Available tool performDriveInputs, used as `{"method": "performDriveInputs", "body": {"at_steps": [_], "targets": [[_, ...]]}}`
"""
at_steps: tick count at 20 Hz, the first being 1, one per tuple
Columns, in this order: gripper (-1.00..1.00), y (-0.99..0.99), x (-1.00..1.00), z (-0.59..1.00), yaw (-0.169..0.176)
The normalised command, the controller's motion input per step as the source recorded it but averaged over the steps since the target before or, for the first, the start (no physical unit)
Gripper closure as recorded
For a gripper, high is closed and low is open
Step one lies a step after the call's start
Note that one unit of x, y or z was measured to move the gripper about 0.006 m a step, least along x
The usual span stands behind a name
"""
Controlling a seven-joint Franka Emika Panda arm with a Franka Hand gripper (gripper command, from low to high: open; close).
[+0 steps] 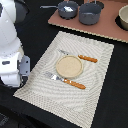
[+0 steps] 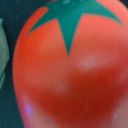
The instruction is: Place the pan onto the stove and place the fish and sausage into the pan.
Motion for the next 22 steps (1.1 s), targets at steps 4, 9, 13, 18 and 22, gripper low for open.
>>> {"method": "performDriveInputs", "body": {"at_steps": [4, 9, 13, 18, 22], "targets": [[1.0, 0.0, 0.0, -0.07, 0.054], [1.0, 0.0, 0.01, -0.01, 0.044], [1.0, 0.3, 0.16, 0.88, 0.001], [1.0, 0.77, 0.2, 1.0, 0.0], [1.0, 0.91, 0.08, 0.89, 0.0]]}}
